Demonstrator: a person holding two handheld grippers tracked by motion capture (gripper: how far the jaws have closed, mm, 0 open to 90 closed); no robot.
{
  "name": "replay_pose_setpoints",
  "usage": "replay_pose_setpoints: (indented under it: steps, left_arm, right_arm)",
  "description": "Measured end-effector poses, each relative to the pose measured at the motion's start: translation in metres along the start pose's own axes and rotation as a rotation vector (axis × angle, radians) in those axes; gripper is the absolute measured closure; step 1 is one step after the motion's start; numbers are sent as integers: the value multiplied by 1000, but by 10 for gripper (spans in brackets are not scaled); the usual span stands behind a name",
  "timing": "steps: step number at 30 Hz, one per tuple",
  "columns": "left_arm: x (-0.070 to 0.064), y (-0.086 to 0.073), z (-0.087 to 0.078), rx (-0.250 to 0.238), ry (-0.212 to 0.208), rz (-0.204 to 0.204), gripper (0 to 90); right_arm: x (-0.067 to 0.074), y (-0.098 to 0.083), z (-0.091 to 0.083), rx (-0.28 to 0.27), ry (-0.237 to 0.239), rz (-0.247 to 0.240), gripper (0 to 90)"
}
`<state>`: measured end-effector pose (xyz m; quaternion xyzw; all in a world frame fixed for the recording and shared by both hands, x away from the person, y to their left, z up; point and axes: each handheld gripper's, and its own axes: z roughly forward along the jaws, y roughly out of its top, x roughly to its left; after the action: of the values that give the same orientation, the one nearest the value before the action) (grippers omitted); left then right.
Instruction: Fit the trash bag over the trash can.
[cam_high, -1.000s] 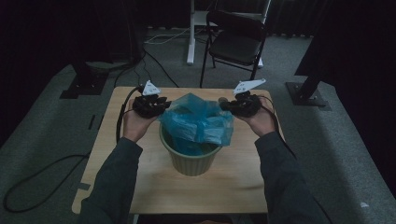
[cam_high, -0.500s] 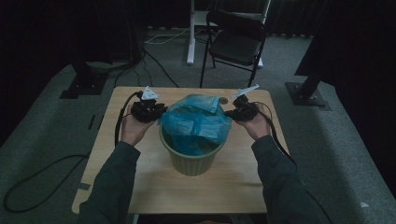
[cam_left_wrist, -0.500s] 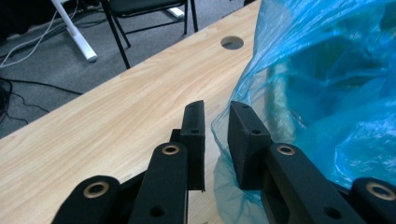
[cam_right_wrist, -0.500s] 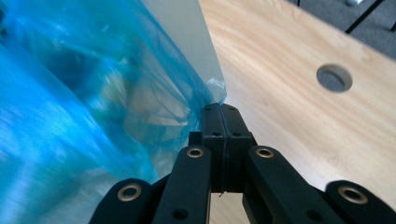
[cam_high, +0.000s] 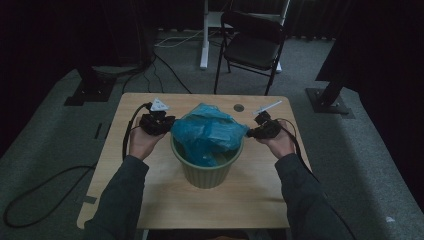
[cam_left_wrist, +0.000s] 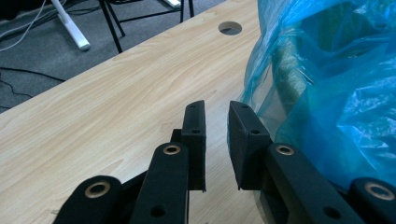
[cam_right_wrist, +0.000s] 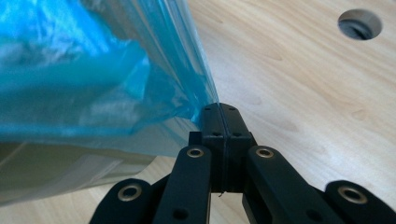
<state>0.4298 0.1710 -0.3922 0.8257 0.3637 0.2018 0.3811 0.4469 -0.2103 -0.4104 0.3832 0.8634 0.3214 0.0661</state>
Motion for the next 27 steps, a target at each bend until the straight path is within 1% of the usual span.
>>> replay_pose_setpoints:
  steps: [5,9,12,15,17,19,20,22,23,24,25,27]
  left_arm:
    - [-1,1,1,-3,5,0,769]
    - [-3,6,1,-16,9,5,767]
    - [-4,9,2,-26,10,0,765]
    - [-4,9,3,-30,3,-6,768]
    - [-4,7,4,-18,6,-1,787]
    - [-3,4,6,-3,9,0,815]
    - [-3,3,8,6,6,-3,829]
    - [-1,-1,11,26,-16,-1,868]
    - [-2,-4,12,36,-14,11,886]
    - [-2,-5,13,42,-12,12,893]
    - [-1,-7,14,47,-15,8,894]
    - [0,-9,14,56,-7,4,895]
  right_arm:
    - [0,-3,3,15,6,6,900]
    - [-3,-6,6,24,-1,16,900]
    - [-4,-8,6,54,-10,20,900]
    - [-5,-9,4,56,-21,23,900]
    - [-6,-9,1,44,-26,24,900]
    - [-5,-8,-1,24,-21,13,900]
    - [-4,-7,-3,10,-22,6,900]
    - [0,-4,-5,-14,-17,-8,900]
    - [2,-2,-6,-24,-18,-13,900]
    - [4,-1,-7,-42,-11,-30,900]
    - [5,1,-7,-47,-8,-34,900]
    - [9,3,-6,-51,-4,-41,899]
